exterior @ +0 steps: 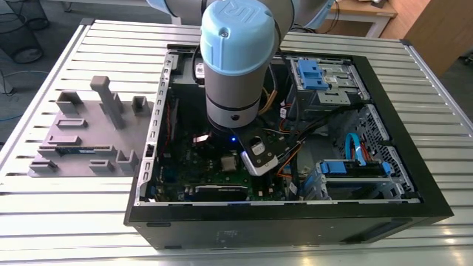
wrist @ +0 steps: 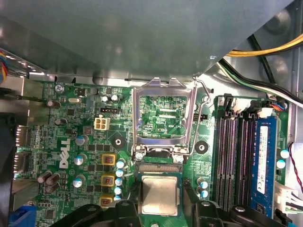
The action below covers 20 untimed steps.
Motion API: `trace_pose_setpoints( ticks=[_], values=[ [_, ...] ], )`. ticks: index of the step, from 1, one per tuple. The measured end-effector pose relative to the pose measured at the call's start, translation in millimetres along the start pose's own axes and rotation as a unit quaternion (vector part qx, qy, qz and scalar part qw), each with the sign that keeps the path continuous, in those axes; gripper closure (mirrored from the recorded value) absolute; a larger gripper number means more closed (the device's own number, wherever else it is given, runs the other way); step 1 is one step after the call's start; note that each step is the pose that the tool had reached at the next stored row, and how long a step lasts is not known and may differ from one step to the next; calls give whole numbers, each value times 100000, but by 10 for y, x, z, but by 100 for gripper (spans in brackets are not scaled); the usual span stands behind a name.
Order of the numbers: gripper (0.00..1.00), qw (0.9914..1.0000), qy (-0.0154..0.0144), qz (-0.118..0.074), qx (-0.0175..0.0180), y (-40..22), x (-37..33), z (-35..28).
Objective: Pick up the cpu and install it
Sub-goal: 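Place the cpu into insertion slot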
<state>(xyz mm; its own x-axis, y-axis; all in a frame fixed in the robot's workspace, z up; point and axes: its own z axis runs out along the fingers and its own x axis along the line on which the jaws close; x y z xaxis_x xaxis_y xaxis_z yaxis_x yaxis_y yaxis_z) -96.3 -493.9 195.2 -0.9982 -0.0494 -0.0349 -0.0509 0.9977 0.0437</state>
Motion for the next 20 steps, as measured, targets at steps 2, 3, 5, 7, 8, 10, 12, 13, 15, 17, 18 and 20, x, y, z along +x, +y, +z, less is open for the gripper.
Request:
trace_pose_setpoints(
  ticks=[2, 3, 5, 7, 8, 10, 12, 13, 15, 17, 18, 20],
  values=[
    [53, 99999, -22, 139, -329, 0, 7, 1],
    [53, 99999, -27, 176, -429, 1, 7, 0],
    [53, 99998, -43, 269, -558, -1, 7, 3],
    [53, 99997, -51, 525, -561, -14, 8, 5],
    [53, 99996, -64, 704, -557, -24, 8, 6],
    [53, 99993, -78, 1007, -564, -38, 10, 6],
    [53, 99990, -88, 1251, -587, -46, 10, 8],
    [53, 99988, -101, 1405, -590, -50, 10, 10],
    [53, 99980, -130, 1885, -581, -56, 11, 14],
    [53, 99965, -161, 2571, -558, -58, 11, 17],
    [53, 99955, -177, 2954, -536, -59, 11, 19],
    [53, 99926, -216, 3818, -511, -60, 10, 22]
  ],
)
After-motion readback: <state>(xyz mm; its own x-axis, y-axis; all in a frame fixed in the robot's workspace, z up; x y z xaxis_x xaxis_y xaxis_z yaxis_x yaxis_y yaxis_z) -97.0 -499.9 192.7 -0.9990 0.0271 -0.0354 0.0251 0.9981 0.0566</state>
